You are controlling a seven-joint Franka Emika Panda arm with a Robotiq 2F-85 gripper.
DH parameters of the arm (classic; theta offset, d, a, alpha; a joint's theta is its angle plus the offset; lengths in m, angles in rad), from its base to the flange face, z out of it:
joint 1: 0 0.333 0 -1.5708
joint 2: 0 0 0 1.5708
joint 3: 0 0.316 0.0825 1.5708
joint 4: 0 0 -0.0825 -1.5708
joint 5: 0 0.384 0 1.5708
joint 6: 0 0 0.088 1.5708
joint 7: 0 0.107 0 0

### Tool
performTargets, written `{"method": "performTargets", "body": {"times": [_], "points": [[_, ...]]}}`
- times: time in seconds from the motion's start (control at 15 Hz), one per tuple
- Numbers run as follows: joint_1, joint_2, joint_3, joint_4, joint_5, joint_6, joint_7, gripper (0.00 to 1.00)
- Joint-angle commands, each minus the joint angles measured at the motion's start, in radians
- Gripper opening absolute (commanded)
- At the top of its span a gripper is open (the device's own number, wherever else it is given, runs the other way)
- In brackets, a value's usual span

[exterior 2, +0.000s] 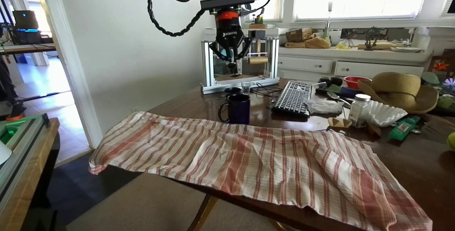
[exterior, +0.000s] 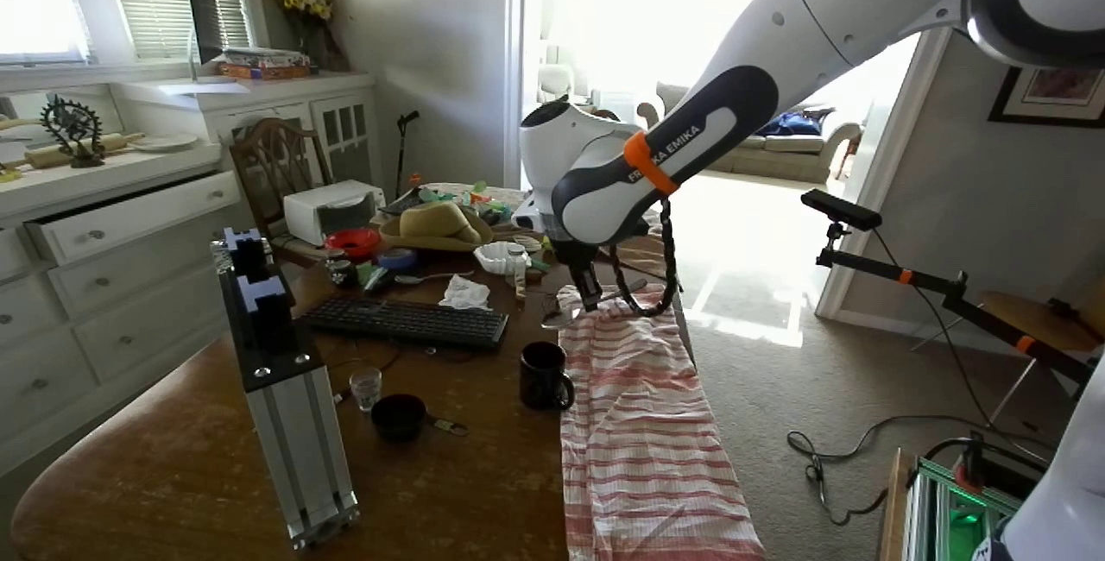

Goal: Put the spoon in the cup, then move the cup backwards

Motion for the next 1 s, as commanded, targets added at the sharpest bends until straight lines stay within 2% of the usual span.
{"method": "performTargets", "body": {"times": [0.0, 0.33, 0.93], "points": [[0.024, 0.027, -0.016, -0.016, -0.078, 0.009, 0.004, 0.02], [0.039, 0.101, -0.026, 0.016, -0.164, 0.026, 0.028, 0.02], [0.065, 0.216, -0.028, 0.13, -0.25, 0.028, 0.081, 0.02]]}}
